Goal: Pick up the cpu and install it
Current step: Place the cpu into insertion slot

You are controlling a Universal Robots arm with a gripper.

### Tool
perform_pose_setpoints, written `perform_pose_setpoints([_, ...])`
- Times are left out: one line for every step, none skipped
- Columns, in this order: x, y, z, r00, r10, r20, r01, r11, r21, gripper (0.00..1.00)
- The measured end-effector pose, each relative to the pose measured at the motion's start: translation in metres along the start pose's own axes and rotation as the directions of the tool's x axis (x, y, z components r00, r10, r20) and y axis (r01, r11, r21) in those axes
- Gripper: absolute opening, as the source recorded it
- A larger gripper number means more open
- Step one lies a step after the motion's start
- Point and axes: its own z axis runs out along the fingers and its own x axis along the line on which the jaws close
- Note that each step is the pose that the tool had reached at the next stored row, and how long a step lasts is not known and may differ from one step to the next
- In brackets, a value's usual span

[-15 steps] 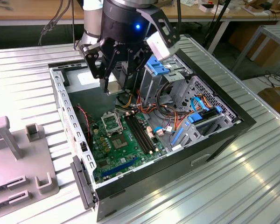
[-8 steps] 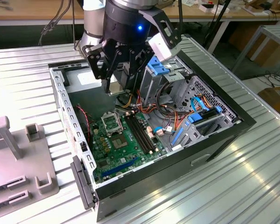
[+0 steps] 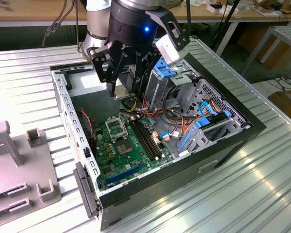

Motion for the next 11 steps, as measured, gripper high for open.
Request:
perform_pose_setpoints([0.0, -0.0002, 0.0, 1.0, 0.0, 0.0, 0.0, 1.0, 0.0, 0.47])
perform_pose_setpoints([0.0, -0.0006, 0.0, 1.0, 0.0, 0.0, 0.0, 1.0, 0.0, 0.47])
perform_pose_setpoints([0.0, -0.0009, 0.0, 1.0, 0.0, 0.0, 0.0, 1.0, 0.0, 0.47])
perform_pose_setpoints([0.0001, -0.0011, 0.0, 1.0, 0.0, 0.0, 0.0, 1.0, 0.0, 0.47])
perform_pose_setpoints([0.0001, -0.0013, 0.0, 1.0, 0.0, 0.0, 0.0, 1.0, 0.0, 0.47])
perform_pose_setpoints([0.0001, -0.0015, 0.0, 1.0, 0.0, 0.0, 0.0, 1.0, 0.0, 0.47])
perform_pose_setpoints([0.0001, -0.0017, 0.0, 1.0, 0.0, 0.0, 0.0, 1.0, 0.0001, 0.47])
perform_pose_setpoints([0.0001, -0.0029, 0.0001, 1.0, 0.0, 0.0, 0.0, 1.0, 0.0, 0.47])
perform_pose_setpoints([0.0001, -0.0031, 0.0001, 1.0, 0.0, 0.0, 0.0, 1.0, 0.0, 0.47])
perform_pose_setpoints([0.0001, -0.0031, 0.0001, 1.0, 0.0, 0.0, 0.0, 1.0, 0.0, 0.47])
perform_pose_setpoints([0.0001, -0.0031, 0.0001, 1.0, 0.0, -0.0001, 0.0, 1.0, 0.0, 0.47])
